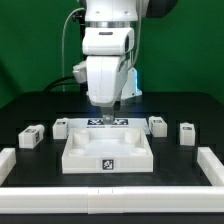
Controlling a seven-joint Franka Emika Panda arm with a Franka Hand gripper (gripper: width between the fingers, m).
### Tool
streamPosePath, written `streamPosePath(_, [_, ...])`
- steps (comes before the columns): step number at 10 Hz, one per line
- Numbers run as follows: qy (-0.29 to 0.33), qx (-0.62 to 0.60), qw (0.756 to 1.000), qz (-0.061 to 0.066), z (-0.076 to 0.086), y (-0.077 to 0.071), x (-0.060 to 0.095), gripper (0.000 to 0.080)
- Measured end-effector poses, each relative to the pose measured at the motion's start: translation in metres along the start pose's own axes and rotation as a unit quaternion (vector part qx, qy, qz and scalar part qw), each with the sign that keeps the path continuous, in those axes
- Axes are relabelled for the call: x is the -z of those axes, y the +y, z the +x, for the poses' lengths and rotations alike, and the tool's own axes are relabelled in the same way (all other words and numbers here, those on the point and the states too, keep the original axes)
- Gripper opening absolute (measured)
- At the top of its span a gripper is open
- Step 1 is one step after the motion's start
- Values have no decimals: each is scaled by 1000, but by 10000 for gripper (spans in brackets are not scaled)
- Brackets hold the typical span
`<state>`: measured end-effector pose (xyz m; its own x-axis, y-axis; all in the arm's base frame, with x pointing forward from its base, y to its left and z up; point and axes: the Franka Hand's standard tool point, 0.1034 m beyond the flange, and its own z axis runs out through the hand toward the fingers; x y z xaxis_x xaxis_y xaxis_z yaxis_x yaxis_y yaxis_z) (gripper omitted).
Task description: Assemble one leg
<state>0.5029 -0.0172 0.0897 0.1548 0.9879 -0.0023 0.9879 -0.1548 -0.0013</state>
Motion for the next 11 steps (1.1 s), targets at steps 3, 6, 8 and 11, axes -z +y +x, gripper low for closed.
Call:
streamPosePath(3, [9, 28, 1000, 7, -22, -26, -12, 650])
streamPosePath(6, [13, 37, 999, 23, -41, -70, -44, 650])
streamPosePath(8, [12, 31, 999, 32, -46, -77, -51, 650])
streamPosePath(11, [13, 31, 999, 34, -46, -78, -53, 650])
